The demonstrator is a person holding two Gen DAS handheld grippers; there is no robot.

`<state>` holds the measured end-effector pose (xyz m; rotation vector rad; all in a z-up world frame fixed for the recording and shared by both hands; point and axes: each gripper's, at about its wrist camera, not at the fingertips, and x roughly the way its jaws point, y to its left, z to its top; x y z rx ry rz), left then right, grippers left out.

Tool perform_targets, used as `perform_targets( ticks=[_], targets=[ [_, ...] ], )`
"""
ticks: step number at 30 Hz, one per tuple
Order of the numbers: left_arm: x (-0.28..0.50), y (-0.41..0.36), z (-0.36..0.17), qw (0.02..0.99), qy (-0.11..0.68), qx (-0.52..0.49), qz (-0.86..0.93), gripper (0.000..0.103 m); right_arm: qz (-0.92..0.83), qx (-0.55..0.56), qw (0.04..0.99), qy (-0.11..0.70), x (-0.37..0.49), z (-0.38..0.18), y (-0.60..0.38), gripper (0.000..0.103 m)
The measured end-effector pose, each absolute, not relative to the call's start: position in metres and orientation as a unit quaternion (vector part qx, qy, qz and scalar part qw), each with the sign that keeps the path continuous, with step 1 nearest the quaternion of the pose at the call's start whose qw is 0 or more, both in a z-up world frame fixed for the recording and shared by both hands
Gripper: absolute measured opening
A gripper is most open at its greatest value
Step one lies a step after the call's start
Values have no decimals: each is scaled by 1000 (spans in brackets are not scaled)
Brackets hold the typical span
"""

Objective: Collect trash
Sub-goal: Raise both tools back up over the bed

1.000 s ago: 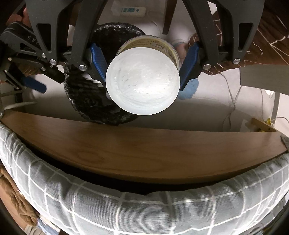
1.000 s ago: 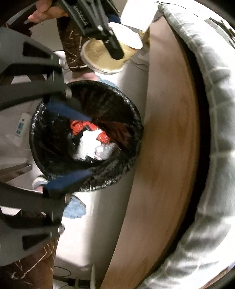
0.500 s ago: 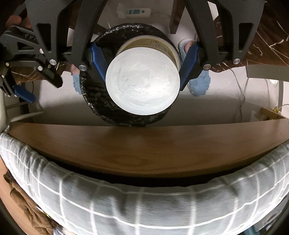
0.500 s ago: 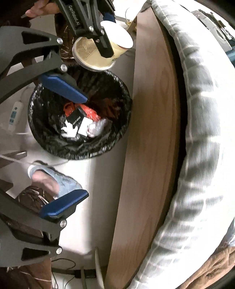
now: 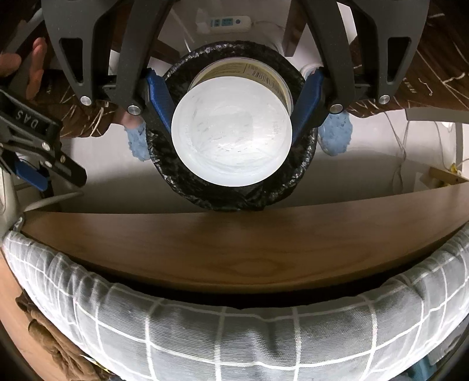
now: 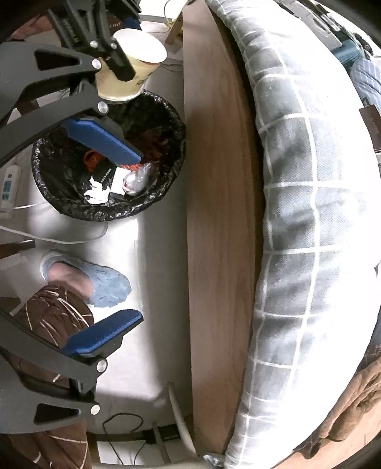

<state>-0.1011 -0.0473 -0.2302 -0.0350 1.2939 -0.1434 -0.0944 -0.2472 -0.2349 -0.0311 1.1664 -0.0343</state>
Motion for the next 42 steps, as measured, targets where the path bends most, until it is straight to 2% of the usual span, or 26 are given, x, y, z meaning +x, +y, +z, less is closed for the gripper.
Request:
perform_targets(
  ticks=[5,8,12,27,42],
  targets=[
    [-107,-54,-228,801,595,-3,-70,74,-16,-21,840,542,-96,-224,-247,95],
    [-109,-56,-224,807,587,4,-64,88,-16,-21,843,538,-96,-220,-248,95],
    [-108,-54,-217,817,574,5,-58,97,-15,-20,848,529,-95,-213,-248,95],
    [-81,-37,-154,859,510,-4,-45,97,4,-21,894,448,-85,-146,-247,95],
    [-59,-31,-99,891,452,-10,-41,97,0,-12,915,404,-70,-113,-254,95]
  ],
)
